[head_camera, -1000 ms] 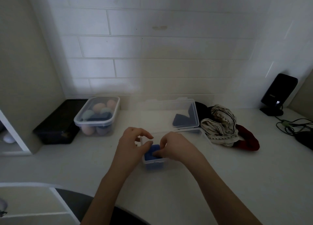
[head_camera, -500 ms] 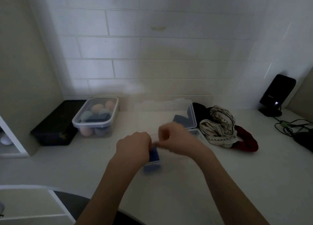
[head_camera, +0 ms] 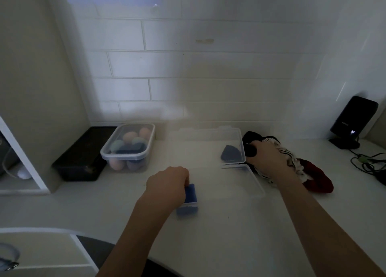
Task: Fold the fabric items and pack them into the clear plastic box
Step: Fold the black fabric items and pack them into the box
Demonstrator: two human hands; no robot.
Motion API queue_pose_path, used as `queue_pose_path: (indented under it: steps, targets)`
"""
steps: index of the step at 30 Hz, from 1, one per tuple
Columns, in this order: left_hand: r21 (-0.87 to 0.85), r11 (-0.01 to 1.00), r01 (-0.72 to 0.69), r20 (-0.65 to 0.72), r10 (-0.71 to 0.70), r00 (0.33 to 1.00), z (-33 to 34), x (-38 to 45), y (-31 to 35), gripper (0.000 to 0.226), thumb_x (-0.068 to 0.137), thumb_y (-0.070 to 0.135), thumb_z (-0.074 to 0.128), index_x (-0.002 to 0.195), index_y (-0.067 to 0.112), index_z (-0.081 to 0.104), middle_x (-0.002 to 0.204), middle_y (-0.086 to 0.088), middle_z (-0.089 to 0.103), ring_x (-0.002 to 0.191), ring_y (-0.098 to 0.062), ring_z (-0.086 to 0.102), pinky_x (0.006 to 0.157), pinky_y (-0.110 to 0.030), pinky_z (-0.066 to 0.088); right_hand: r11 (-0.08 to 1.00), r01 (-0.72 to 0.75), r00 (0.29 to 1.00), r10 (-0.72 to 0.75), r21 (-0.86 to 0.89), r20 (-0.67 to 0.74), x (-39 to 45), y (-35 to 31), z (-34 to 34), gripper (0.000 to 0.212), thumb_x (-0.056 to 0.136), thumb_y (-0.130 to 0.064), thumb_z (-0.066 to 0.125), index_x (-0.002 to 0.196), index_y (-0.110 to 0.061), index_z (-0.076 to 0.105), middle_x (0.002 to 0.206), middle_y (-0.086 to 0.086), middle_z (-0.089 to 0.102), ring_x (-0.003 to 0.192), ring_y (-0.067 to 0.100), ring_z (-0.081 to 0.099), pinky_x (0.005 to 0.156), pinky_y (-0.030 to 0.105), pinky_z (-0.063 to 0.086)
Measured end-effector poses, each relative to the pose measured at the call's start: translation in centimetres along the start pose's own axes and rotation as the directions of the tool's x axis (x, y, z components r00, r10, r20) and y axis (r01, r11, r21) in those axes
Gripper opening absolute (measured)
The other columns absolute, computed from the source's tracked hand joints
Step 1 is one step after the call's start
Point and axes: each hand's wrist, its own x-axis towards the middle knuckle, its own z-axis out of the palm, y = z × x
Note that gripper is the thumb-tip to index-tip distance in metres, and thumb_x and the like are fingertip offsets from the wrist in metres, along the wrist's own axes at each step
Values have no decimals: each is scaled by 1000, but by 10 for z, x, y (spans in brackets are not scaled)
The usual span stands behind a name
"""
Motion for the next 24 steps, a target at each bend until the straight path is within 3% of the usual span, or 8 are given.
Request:
queue_pose_path:
  steps: [2,4,7,9,11,14,20,24]
  targets:
    - [-13,1000,-17,-2,17,1000,0,1,-1,37,81,7,59,113,24,56,119,-4,58,104,-23,58,77,-31,44,1000,-13,998,14,25,-66,0,-3,0,34,86,-27,60,58,-13,46,61,4,49,72,28,55,54,31,34]
    - [-16,999,-44,-10,43,999,0,1,-1,40,80,6,59,115,25,57,119,-3,59,106,-22,57,80,-31,45,995,-9,980,28,97,-196,-2,-9,-5,28,88,-31,60,83,-3,64,85,14,64,85,31,60,66,36,45]
    - [-55,995,-88,-42,85,995,2,2,3,42,80,6,59,117,26,58,120,0,60,108,-20,57,85,-31,47,991,89,967,-62,97,-249,-4,-20,-22,33,94,-30,51,109,-2,63,115,18,58,96,33,59,81,40,50]
    - [-66,993,-101,-53,98,994,2,2,4,42,80,7,58,116,28,60,120,1,61,107,-20,58,86,-32,48,975,203,947,-171,93,-273,-5,-27,-36,26,97,-23,46,113,-11,63,113,13,58,93,29,58,82,39,50]
    - [-69,991,-113,-49,110,993,2,2,4,41,81,9,59,117,29,60,121,2,61,109,-19,57,88,-32,47,938,296,910,-218,182,-354,-9,-35,-46,27,97,-15,44,117,-16,63,110,5,59,93,18,56,80,24,47]
    - [-75,987,-142,-24,141,990,2,1,3,42,82,9,59,119,28,59,123,1,60,110,-20,56,89,-31,46,798,361,866,-95,483,-490,-18,-51,-55,24,95,-7,47,115,-9,59,99,-3,60,85,12,55,64,3,43]
    - [-52,981,-189,-29,188,982,4,-3,7,40,83,12,57,120,25,58,122,-2,59,109,-22,57,88,-31,45,506,521,795,6,688,-606,-44,-70,-75,10,93,-17,57,98,-15,65,71,-9,64,60,-1,58,53,15,46]
    - [-16,981,-192,-63,190,980,4,-3,9,36,85,18,55,120,28,57,122,-2,53,107,-23,56,82,-30,42,462,387,905,-25,798,-424,-63,-78,-79,12,92,-17,58,95,-9,66,66,-6,67,54,0,65,48,17,52]
